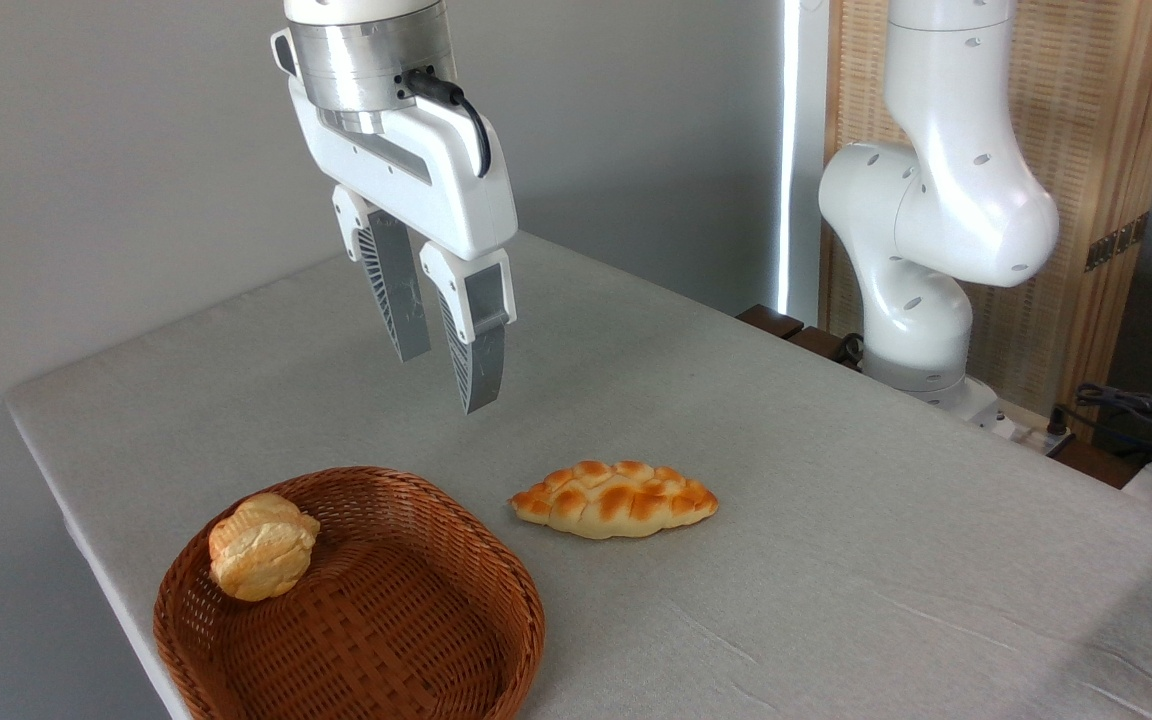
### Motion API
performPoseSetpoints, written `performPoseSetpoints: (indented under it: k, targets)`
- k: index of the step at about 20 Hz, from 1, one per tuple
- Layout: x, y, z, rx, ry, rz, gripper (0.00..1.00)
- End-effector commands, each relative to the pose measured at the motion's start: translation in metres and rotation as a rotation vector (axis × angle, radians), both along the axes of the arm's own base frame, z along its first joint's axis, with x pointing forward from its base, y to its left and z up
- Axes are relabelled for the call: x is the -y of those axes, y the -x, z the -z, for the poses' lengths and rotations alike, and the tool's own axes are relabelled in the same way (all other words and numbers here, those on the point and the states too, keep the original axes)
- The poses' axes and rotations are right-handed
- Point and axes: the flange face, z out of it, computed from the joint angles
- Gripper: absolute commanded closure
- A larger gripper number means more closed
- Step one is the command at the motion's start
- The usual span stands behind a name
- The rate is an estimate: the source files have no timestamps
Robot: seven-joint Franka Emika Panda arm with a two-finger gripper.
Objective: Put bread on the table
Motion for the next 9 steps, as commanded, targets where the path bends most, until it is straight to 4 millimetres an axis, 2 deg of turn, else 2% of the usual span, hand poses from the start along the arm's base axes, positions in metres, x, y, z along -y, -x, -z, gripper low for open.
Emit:
performPoseSetpoints:
  k: [1,9]
  targets:
    - [0.017,0.0019,-0.0031,-0.011,-0.012,0.021,0.0]
    - [0.0104,0.0028,-0.0064,-0.005,-0.009,-0.001,0.0]
